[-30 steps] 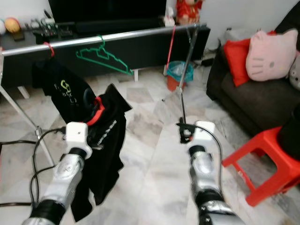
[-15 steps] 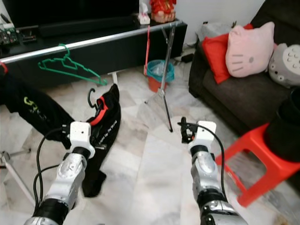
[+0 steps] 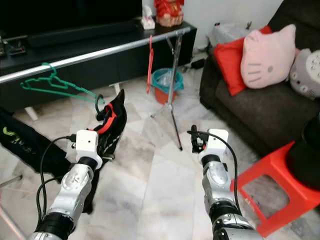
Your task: Hang hanger
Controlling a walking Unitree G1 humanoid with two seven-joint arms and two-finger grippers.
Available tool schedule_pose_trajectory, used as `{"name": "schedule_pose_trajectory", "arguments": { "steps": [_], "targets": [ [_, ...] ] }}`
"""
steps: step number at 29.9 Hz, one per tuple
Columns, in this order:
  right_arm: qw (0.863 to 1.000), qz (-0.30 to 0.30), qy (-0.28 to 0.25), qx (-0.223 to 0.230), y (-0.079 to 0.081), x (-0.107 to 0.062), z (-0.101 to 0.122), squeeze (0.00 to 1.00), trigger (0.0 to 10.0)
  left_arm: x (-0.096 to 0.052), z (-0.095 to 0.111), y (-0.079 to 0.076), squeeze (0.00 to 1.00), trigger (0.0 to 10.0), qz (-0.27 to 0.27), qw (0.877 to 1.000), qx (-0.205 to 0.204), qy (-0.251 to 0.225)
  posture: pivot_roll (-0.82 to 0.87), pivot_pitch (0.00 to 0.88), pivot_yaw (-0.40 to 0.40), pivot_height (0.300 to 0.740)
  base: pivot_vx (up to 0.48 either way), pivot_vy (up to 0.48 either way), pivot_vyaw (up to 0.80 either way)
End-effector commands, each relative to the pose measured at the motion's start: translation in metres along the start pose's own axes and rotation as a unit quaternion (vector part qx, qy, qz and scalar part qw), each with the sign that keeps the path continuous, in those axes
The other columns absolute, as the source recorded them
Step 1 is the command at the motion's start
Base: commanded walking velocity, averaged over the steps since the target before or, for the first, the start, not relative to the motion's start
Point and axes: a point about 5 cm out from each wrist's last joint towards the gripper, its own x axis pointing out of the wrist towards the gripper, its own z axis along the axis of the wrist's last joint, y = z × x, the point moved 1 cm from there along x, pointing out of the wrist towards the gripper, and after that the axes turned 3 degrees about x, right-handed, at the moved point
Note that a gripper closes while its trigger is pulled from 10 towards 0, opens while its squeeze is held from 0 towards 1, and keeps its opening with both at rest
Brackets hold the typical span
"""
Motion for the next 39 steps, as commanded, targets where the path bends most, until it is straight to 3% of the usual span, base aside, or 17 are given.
{"name": "schedule_pose_trajectory", "arguments": {
  "steps": [1,26,34,39],
  "targets": [
    [1.0,0.004,0.0,-0.002,0.002,0.001,0.001,0.0,10.0,0.003,0.007,0.002,0.0,10.0,0.004,1.0,0.004,-0.015,0.01,0.082,-0.043,0.74,0.412,0.0,0.0],
    [1.0,0.008,0.004,-0.002,0.005,0.001,0.0,0.0,10.0,0.007,0.016,-0.006,0.0,10.0,-0.02,1.0,0.002,-0.019,0.01,0.089,-0.04,0.74,0.423,0.0,0.0],
    [1.0,0.008,0.007,-0.003,0.004,0.001,-0.002,0.0,10.0,0.011,0.016,-0.005,0.0,10.0,-0.008,1.0,0.008,-0.01,0.01,0.088,-0.041,0.74,0.0,0.0,0.0],
    [1.0,0.009,0.007,-0.003,0.005,0.0,-0.002,0.0,10.0,0.018,0.027,-0.001,0.0,10.0,0.006,1.0,-0.004,-0.021,0.01,0.085,-0.042,0.74,0.0,0.0,0.0]
  ]
}}
